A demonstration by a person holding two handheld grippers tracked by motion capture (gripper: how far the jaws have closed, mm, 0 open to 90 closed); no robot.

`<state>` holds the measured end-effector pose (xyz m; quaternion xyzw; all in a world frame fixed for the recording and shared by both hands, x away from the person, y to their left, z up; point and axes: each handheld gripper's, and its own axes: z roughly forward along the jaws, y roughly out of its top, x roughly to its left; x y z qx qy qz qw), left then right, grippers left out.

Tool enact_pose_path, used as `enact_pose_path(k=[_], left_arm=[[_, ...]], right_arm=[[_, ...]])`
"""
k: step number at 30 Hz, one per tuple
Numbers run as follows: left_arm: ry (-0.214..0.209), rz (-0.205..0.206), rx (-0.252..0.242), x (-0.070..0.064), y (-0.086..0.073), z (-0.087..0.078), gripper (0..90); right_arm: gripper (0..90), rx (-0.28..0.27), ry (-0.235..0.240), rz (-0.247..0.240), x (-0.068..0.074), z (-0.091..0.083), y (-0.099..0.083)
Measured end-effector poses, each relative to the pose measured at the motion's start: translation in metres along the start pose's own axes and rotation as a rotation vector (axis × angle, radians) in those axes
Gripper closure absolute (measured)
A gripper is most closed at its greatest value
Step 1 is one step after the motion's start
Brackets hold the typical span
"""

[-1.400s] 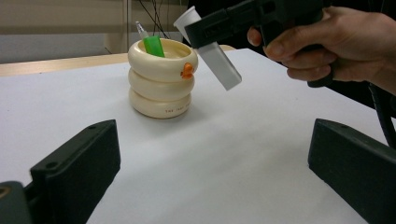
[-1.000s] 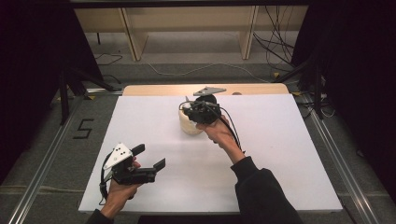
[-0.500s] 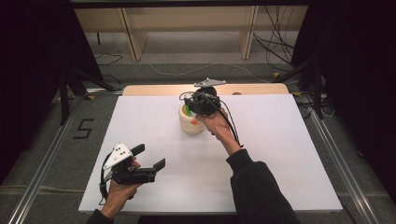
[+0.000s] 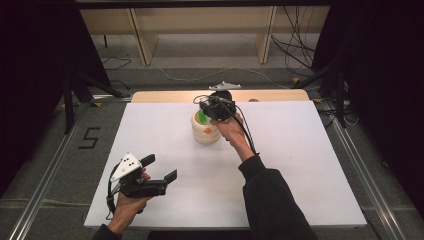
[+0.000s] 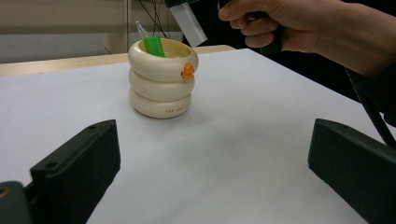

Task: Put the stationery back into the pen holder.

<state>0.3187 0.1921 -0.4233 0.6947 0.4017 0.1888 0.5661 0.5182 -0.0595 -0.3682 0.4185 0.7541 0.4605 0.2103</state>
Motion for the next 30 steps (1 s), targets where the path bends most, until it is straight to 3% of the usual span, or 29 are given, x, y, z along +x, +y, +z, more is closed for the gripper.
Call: enact_pose_path(k=[9,30], left_arm=[[-0.002,0.000,0.000,0.000,0.000,0.000,1.8],[-0.003,0.000,-0.001,0.000,0.000,0.000,1.8]], right_arm=[[67.8,-0.010,-0.033,0.010,-0.004,0.009,-0.002],[67.7,-0.019,-0.048,0.024,-0.004,0.027,-0.008]])
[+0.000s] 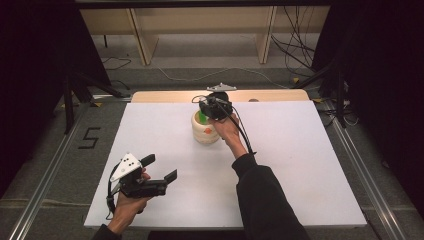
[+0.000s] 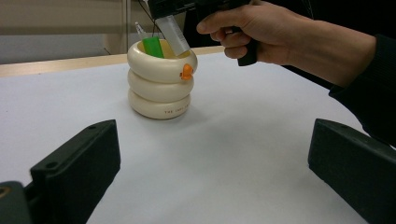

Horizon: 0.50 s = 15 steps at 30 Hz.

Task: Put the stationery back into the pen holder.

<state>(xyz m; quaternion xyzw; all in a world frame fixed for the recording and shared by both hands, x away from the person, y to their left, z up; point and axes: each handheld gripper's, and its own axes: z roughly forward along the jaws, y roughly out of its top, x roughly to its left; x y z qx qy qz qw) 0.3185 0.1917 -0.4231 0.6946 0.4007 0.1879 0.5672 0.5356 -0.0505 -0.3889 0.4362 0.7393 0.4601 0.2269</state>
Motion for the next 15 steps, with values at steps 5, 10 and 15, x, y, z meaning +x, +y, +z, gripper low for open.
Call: enact_pose_path(k=[5,10,15], left_arm=[[0.000,0.002,-0.001,0.0001,0.0001,-0.0004,1.8],[0.000,0.003,0.000,0.0001,0.0002,-0.0004,1.8],[0.000,0.001,-0.001,0.0001,0.0002,-0.0003,1.8]], right_arm=[[67.7,0.008,-0.007,-0.001,0.0005,0.0018,-0.0016],[67.7,0.009,-0.013,-0.003,0.0017,0.0034,-0.0027],[67.6,0.006,-0.018,0.000,0.0013,0.0043,-0.0037]])
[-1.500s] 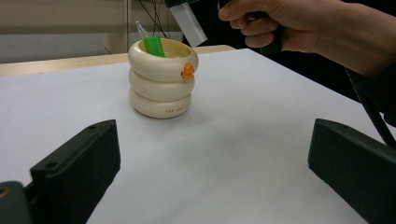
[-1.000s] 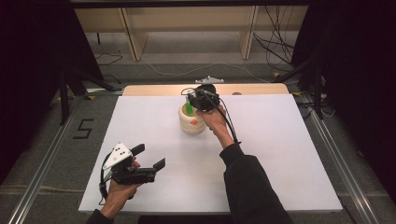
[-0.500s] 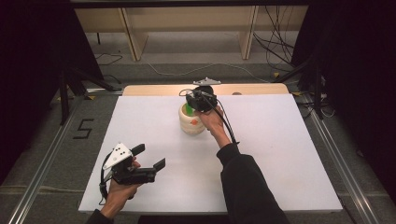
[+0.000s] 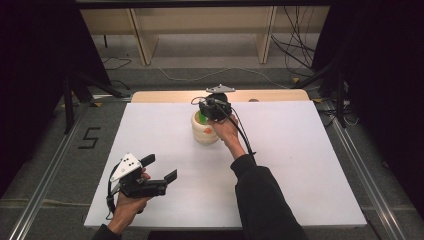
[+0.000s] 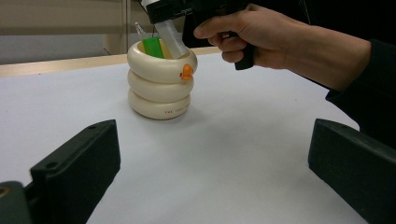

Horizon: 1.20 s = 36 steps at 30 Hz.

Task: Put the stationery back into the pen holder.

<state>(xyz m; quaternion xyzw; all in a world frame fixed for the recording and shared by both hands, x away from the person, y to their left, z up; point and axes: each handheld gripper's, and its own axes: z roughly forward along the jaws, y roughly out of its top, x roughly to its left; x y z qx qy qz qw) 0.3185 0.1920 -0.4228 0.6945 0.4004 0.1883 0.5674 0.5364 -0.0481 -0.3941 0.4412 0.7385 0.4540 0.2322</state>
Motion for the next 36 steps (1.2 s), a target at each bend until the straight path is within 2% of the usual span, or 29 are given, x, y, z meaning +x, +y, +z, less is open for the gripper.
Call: enact_pose_path(k=[9,21,22,24,27,36], left_arm=[[-0.001,0.000,0.000,0.000,0.000,0.000,1.8],[0.000,0.000,0.001,0.000,0.000,0.000,1.8],[0.000,0.000,-0.001,0.000,0.000,0.000,1.8],[0.001,-0.001,-0.003,0.000,0.000,0.000,1.8],[0.000,0.000,0.000,0.000,0.000,0.000,1.8],[0.002,0.000,0.003,0.000,0.000,0.001,1.8]], right_arm=[[67.6,-0.013,-0.019,0.003,-0.002,-0.001,-0.002],[66.4,0.013,-0.014,0.020,-0.004,0.002,-0.010],[62.5,0.017,-0.011,0.028,-0.005,0.002,-0.010],[46.7,0.025,0.011,0.042,-0.006,0.000,-0.009],[35.4,0.024,0.031,0.043,-0.007,-0.006,-0.006],[32.3,0.014,0.068,0.015,-0.011,-0.027,0.002]])
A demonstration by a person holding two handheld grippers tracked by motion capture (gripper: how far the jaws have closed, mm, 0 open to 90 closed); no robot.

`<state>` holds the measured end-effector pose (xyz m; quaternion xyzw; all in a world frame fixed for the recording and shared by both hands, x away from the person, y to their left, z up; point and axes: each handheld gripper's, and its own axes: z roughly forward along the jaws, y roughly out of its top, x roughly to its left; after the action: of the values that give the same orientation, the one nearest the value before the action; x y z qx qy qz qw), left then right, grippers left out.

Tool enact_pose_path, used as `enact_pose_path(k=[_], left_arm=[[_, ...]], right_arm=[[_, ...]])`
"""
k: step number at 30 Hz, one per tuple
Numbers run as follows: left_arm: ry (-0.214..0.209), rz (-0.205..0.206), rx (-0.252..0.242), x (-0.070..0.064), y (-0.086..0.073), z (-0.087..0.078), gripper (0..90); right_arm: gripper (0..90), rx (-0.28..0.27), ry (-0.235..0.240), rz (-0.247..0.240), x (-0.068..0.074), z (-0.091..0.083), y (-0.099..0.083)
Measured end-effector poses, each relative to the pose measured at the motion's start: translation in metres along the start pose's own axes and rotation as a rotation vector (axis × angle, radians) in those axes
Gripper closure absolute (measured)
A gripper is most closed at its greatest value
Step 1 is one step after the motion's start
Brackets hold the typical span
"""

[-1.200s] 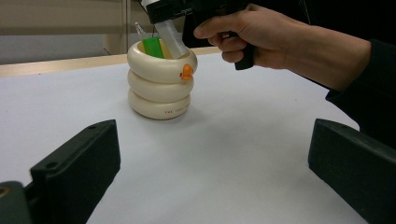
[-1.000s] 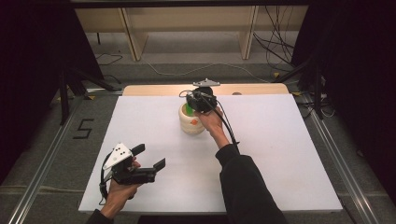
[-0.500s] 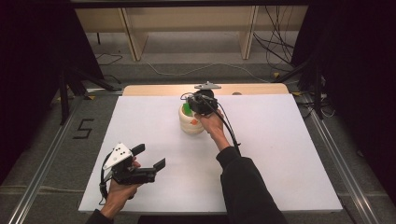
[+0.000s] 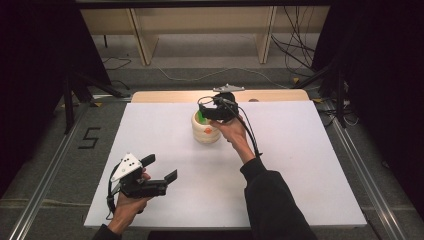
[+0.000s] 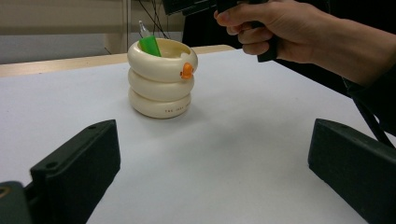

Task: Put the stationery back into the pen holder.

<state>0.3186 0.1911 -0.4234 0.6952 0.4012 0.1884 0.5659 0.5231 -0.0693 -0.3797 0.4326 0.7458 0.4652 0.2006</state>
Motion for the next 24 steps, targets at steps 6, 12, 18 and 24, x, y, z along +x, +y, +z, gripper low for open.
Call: enact_pose_path(k=[6,12,18,24], left_arm=[[0.001,-0.002,0.002,0.000,0.000,0.000,1.8],[0.000,0.001,0.006,0.000,-0.001,0.001,1.8],[0.001,-0.001,0.010,0.001,-0.001,0.002,1.8],[0.002,0.004,0.025,0.001,-0.002,0.003,1.8]], right_arm=[[31.3,0.001,0.034,-0.026,0.003,-0.016,0.001],[31.0,0.011,0.072,-0.025,0.002,-0.031,-0.005],[30.9,0.005,0.087,-0.031,-0.001,-0.042,-0.012],[30.3,-0.006,0.114,-0.029,-0.003,-0.052,-0.016]])
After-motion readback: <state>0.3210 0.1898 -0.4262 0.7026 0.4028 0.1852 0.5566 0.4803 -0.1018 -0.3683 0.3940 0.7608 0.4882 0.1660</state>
